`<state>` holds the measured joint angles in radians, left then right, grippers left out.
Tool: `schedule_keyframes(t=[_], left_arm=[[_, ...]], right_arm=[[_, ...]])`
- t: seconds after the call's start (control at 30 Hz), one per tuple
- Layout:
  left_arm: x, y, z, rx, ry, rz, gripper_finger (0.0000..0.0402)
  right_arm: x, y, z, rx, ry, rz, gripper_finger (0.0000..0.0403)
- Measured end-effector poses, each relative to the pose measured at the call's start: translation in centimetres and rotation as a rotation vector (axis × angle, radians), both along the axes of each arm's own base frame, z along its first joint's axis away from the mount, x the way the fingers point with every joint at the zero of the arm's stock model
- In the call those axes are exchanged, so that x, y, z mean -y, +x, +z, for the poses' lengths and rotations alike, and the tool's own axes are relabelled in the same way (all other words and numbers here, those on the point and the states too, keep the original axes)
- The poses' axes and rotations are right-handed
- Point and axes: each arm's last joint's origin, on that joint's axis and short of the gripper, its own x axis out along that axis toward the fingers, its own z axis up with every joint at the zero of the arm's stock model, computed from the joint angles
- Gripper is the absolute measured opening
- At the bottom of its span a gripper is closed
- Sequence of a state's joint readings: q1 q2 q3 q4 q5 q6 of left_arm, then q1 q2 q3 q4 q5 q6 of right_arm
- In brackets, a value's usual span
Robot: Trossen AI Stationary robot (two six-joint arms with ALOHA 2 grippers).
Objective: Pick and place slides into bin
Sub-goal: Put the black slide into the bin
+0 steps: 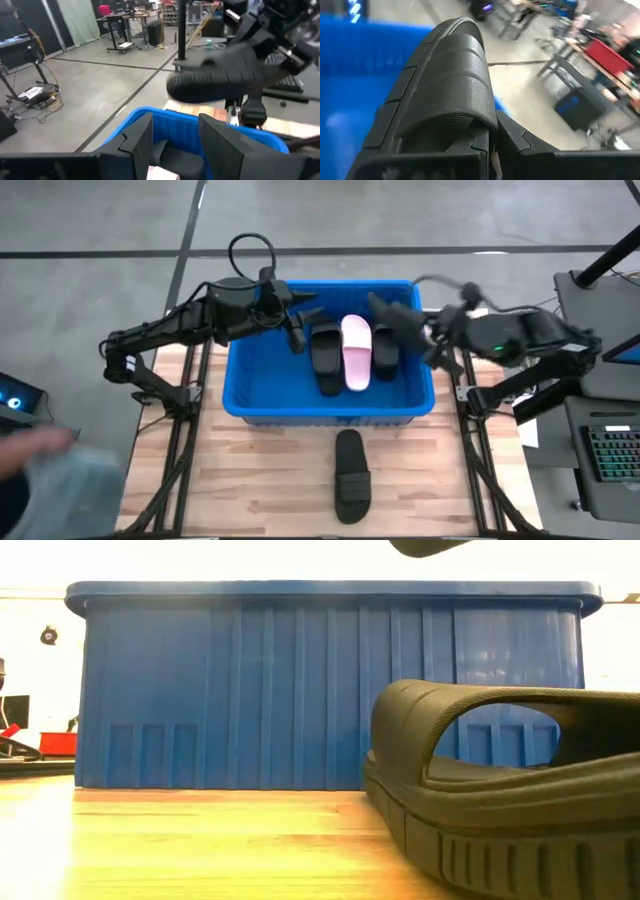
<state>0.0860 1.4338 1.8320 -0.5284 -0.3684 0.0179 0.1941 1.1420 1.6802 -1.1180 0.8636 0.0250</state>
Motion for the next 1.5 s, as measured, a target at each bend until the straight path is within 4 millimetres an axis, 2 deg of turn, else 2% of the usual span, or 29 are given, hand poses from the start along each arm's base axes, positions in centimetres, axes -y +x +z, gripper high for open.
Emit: schedule_keyframes(t=[0.17,0.5,0.6,0.97,1.4,1.5], left_arm=[[0.1,-0.1,-0.8,-0.128,0.084,-0.057,0.0144],[0.2,0.0,-1.3,-0.271,0.29,-0.125,0.0146],[0.2,0.0,-1.3,-0.295,0.338,-0.142,0.0161],[0.5,0.2,-1.5,-0.308,0.383,-0.251,0.0262],[1.3,0.3,-1.8,-0.353,0.453,-0.314,0.027],[1.2,1.0,-2.5,-0.395,0.481,-0.32,0.027]], right_arm=[[-0.5,2.9,-0.9,-0.116,-0.04,0.057,0.0009],[-1.4,5.4,1.3,-0.059,0.014,0.266,0.0009],[-1.5,5.9,1.9,-0.052,0.013,0.265,0.0009],[-1.6,7.6,3.2,-0.093,0.007,0.295,0.0009],[-0.4,10.6,1.9,-0.178,0.042,0.179,0.0009],[-0.1,11.3,1.5,-0.194,0.047,0.174,0.0009]])
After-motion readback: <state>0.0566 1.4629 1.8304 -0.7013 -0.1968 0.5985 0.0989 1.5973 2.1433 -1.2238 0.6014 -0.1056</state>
